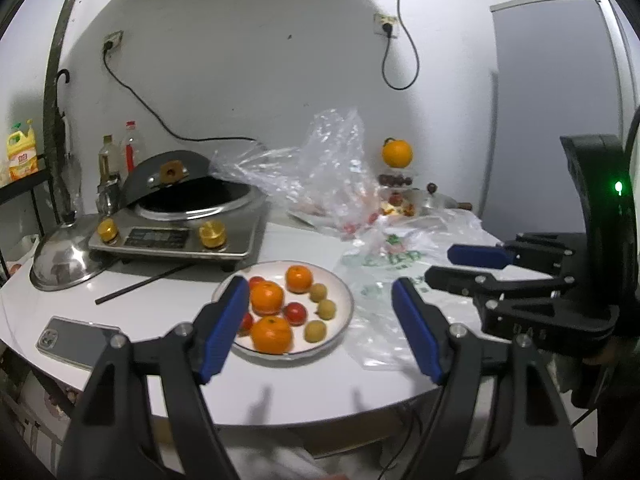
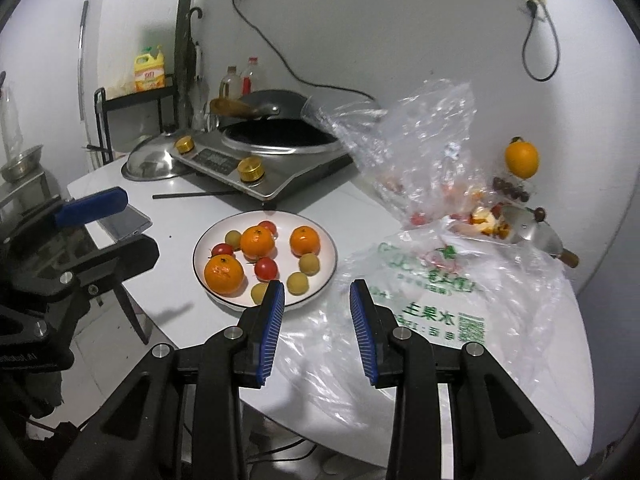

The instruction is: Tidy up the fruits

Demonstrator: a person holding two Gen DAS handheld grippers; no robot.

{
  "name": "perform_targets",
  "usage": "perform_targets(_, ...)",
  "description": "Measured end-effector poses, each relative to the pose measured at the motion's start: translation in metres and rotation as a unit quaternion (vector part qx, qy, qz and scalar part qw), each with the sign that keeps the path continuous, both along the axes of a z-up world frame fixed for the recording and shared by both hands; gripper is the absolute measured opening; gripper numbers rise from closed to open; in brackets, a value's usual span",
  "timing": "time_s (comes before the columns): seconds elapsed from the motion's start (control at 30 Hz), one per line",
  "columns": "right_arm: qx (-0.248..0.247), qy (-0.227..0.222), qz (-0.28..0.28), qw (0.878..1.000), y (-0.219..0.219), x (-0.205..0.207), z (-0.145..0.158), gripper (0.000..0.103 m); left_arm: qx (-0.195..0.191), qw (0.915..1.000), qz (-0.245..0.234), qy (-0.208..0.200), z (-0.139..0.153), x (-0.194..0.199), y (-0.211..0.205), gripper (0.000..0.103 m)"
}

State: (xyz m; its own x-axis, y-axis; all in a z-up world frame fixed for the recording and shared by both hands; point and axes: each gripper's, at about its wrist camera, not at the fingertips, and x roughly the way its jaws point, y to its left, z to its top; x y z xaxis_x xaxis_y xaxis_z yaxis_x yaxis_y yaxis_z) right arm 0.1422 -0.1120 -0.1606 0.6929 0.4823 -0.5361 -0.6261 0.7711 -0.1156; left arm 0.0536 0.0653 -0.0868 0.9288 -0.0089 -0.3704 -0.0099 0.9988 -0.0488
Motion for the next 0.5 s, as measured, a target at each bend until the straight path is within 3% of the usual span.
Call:
perform_targets(0.07,0.004,-0.007,-0.006,1.000,-0.010,-0.006,0.004,0.036,-0.004,1.0000,-0.006,-0.004,0.001,-0.005,-0.008,0.087)
perform_targets(0.13,0.006,-0.014,-0.012,1.000,-0.018,-0.012,0.007,0.036,-0.006,0.9999,-0.012,-0.008,0.002,-0.009,-0.016,0.091)
perform_targets(0.5,0.026,-0.046,-0.046,0.998,-0.062,-0.049,0.019,0.037,0.005,0.9991,-0.035,-0.022,0.014,-0.032,-0.052,0.092)
